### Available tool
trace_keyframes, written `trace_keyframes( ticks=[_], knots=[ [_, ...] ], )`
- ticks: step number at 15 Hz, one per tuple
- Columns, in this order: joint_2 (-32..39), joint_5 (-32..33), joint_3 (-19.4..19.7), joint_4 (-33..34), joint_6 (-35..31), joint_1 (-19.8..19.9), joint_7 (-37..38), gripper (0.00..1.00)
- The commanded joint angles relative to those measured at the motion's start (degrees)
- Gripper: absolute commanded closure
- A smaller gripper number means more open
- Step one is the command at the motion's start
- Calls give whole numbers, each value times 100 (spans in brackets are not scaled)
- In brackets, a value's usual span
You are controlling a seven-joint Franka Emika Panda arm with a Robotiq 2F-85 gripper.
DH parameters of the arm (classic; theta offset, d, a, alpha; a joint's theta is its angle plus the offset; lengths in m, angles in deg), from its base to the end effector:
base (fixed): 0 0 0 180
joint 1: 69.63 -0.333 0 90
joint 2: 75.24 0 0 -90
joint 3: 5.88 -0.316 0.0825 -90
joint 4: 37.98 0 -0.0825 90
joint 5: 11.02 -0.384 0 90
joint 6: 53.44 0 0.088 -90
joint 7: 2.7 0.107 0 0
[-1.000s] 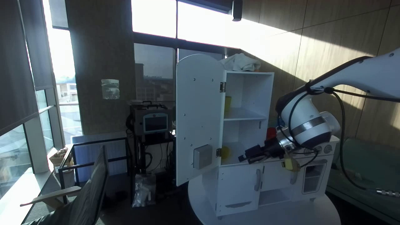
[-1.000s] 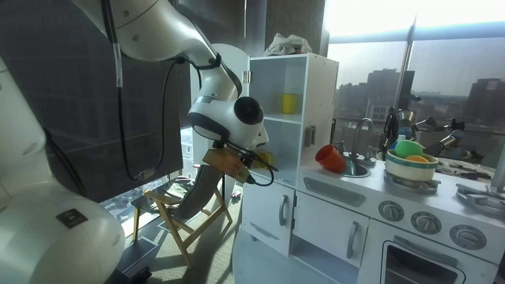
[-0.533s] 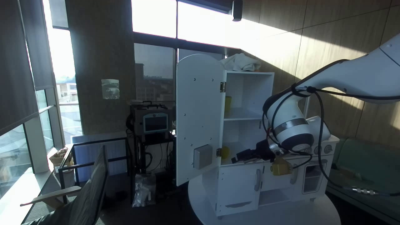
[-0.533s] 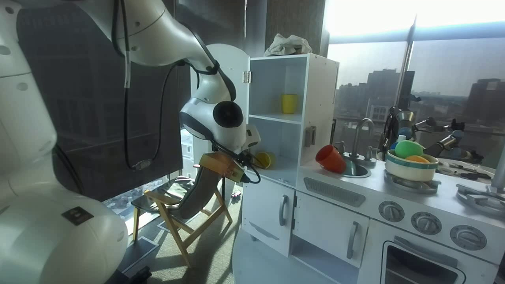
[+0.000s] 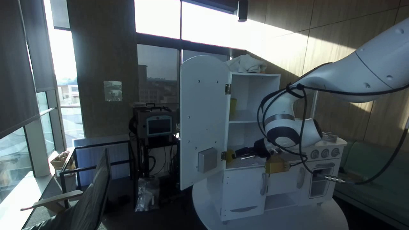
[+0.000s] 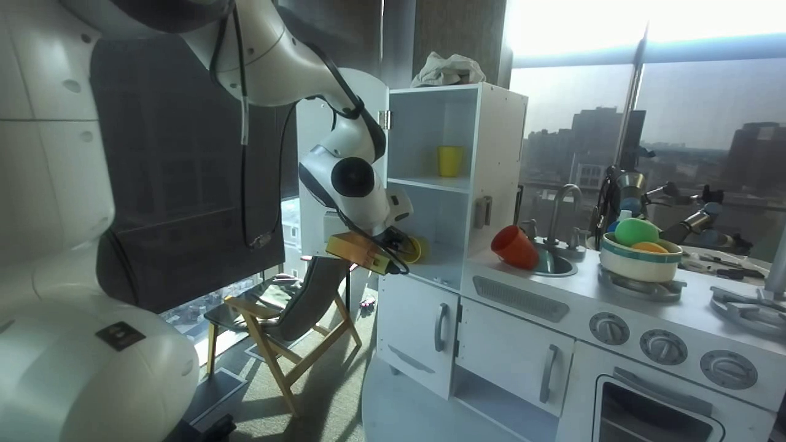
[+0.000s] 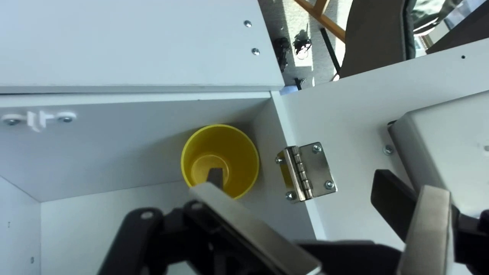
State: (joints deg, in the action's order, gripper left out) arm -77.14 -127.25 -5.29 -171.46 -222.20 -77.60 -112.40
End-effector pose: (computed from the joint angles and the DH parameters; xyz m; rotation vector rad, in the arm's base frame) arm 0.4896 0.0042 0.3557 -2.5791 -0.1234 -1.2599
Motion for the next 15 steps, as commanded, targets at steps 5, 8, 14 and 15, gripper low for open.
trace_keyframes(
  ticks=[5, 8, 14, 15],
  knots=[
    [1039, -1948, 269, 1278, -410, 74, -2085, 0],
    [1875, -1950, 430, 2129, -368, 139, -2098, 0],
    [3080, -1899, 691, 3620, -526, 73, -1984, 0],
    [3262, -1937, 745, 3823, -559, 51, -2023, 0]
  ],
)
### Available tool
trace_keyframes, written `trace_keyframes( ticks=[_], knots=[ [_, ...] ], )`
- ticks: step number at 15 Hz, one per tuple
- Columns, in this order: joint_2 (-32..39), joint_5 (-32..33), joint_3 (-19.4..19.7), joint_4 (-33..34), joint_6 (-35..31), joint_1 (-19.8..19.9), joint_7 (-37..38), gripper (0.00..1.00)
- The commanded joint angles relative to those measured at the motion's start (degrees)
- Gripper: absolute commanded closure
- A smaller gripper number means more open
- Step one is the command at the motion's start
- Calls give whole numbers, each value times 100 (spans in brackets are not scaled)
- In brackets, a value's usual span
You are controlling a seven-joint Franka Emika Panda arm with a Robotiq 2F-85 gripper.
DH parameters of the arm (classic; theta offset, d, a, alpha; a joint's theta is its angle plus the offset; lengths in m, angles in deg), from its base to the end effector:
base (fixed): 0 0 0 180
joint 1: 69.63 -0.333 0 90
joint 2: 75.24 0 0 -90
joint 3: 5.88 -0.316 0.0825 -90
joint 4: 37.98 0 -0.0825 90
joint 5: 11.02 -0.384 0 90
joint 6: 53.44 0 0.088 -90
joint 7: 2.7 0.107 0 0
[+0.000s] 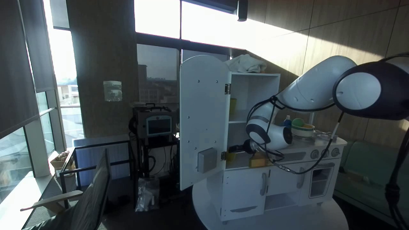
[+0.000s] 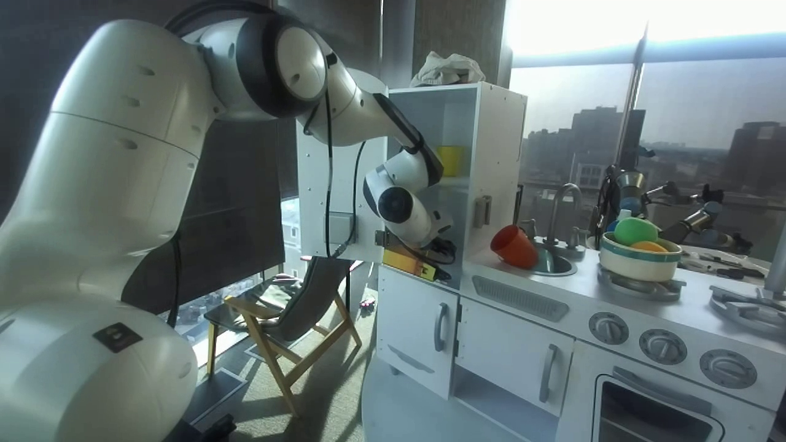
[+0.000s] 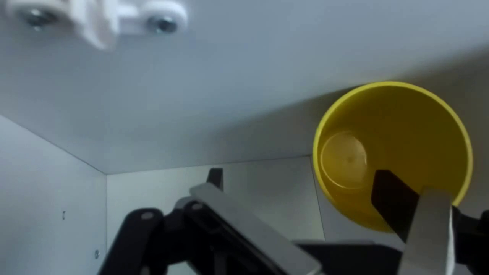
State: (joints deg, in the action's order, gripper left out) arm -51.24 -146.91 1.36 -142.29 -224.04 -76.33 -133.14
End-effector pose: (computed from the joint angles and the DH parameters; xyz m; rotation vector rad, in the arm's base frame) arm 0.6198 -0.0489 0.3057 -2.6528 0.0104 -1.4777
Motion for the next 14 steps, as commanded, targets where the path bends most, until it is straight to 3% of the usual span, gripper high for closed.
trace_keyframes(
  ticks=[1, 10, 13, 14],
  knots=[
    [812, 64, 85, 1048, -430, -69, 81, 15],
    [431, 115, 59, 536, -606, 36, 68, 87],
    [110, 234, -97, 80, -455, 151, 167, 94],
    [-74, 238, -127, -115, -398, 187, 193, 92]
  ],
)
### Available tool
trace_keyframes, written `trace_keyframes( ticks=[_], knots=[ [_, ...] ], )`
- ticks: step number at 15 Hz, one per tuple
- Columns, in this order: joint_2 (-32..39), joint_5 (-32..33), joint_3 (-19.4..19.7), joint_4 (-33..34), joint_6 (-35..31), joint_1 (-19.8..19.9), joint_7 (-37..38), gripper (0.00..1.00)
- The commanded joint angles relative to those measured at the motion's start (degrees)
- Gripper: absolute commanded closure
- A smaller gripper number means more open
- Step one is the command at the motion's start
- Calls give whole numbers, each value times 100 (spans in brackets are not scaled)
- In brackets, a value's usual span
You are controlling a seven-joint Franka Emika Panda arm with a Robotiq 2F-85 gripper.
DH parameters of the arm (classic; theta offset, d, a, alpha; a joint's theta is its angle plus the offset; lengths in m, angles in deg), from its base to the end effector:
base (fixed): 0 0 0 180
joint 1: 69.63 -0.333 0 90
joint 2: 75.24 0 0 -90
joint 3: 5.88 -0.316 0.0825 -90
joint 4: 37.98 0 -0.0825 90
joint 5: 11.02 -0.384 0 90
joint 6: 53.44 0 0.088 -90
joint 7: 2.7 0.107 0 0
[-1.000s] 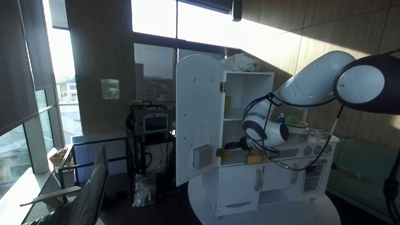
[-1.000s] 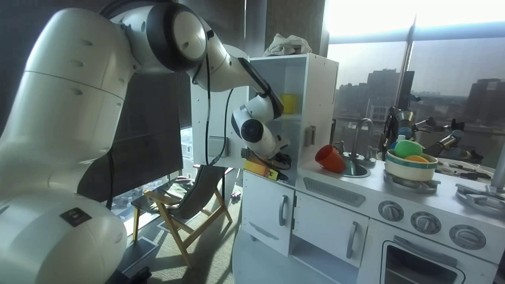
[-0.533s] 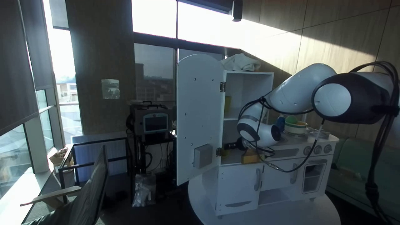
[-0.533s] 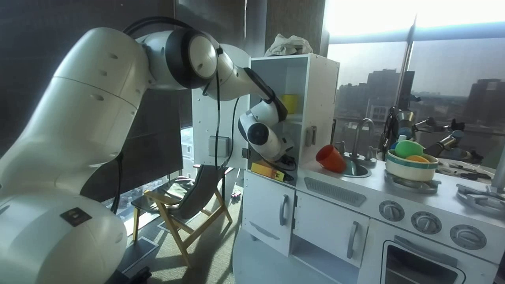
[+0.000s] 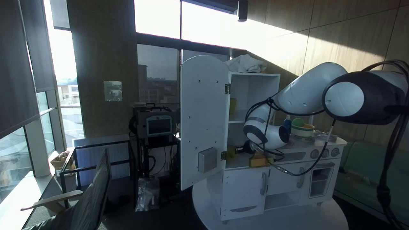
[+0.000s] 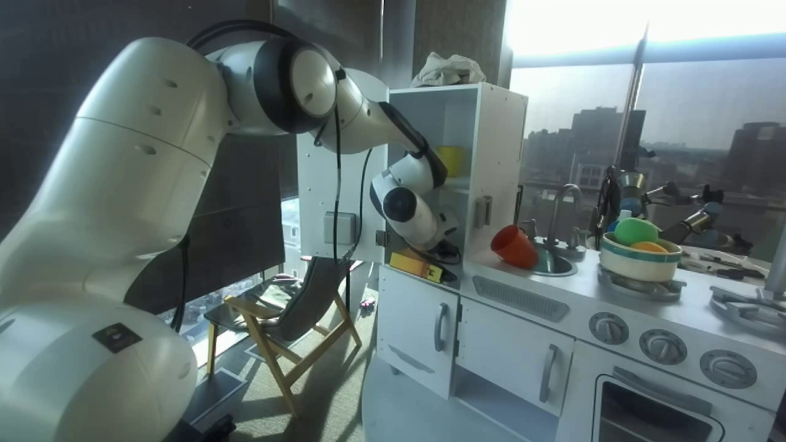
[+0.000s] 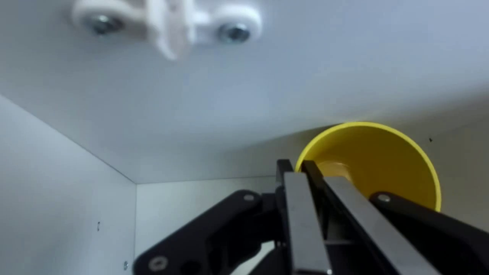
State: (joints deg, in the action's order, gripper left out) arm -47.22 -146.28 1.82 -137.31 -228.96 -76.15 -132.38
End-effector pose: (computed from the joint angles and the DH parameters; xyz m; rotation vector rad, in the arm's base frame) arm 0.6325 -0.0613 0.2981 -2.7418 0.0564 -1.4553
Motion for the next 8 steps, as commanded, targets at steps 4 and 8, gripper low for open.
trace_keyframes(
  ticks=[4, 8],
  knots=[
    [-1191, 1283, -881, -1844, 195, 773, 985, 89],
    [-1805, 2387, -1090, -2770, 526, 1146, 2169, 90]
  ],
)
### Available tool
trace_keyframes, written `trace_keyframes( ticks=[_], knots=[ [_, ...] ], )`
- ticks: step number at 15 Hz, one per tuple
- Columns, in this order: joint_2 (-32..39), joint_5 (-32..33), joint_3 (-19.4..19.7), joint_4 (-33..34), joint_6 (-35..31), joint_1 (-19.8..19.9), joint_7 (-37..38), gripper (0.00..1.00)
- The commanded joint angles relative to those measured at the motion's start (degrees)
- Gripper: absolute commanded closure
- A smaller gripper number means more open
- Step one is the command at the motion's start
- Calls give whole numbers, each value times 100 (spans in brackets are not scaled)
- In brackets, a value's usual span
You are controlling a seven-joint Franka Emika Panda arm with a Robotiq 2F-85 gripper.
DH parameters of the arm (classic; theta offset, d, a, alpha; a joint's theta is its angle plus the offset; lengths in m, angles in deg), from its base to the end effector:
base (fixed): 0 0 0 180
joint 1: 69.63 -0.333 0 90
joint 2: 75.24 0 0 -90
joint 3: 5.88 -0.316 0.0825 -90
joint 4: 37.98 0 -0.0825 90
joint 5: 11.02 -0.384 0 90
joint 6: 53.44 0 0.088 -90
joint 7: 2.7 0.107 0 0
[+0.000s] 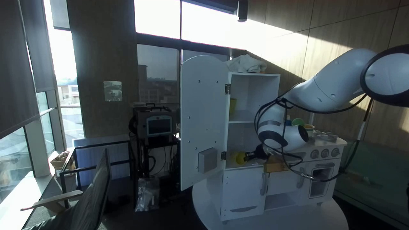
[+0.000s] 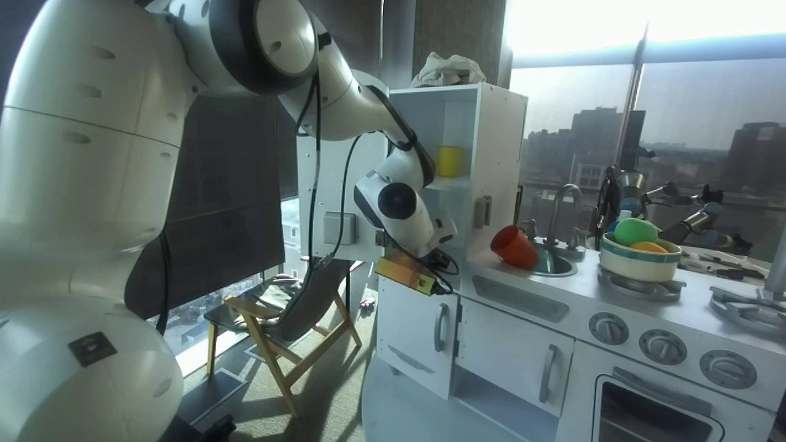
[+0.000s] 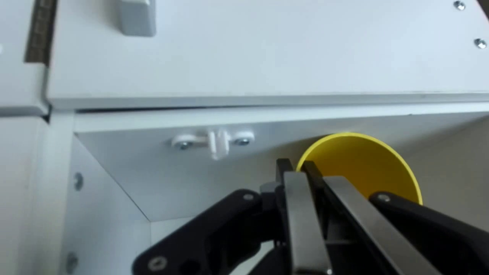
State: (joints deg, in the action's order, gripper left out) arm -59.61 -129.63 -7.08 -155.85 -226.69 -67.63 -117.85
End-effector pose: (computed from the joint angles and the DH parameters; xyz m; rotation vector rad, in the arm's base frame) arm 0.5588 -0.0738 0.3040 -2.7431 0.0449 -1.2680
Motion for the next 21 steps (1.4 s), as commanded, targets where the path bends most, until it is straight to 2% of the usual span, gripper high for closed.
trace_keyframes(
  ticks=[1, 7, 10, 14, 18, 21],
  knots=[
    [-686, 1007, -192, -1075, 407, 339, 1017, 89],
    [-934, 2964, -37, -1473, 1036, 434, 2967, 87],
    [-1009, 3600, 33, -1445, 1260, 447, 3638, 89],
    [-1230, 4071, 147, -1493, 1638, 518, 4160, 88],
    [-1520, 4225, 287, -1562, 2052, 610, 4370, 89],
    [-1720, 4654, 404, -1669, 2367, 673, 4709, 88]
  ],
)
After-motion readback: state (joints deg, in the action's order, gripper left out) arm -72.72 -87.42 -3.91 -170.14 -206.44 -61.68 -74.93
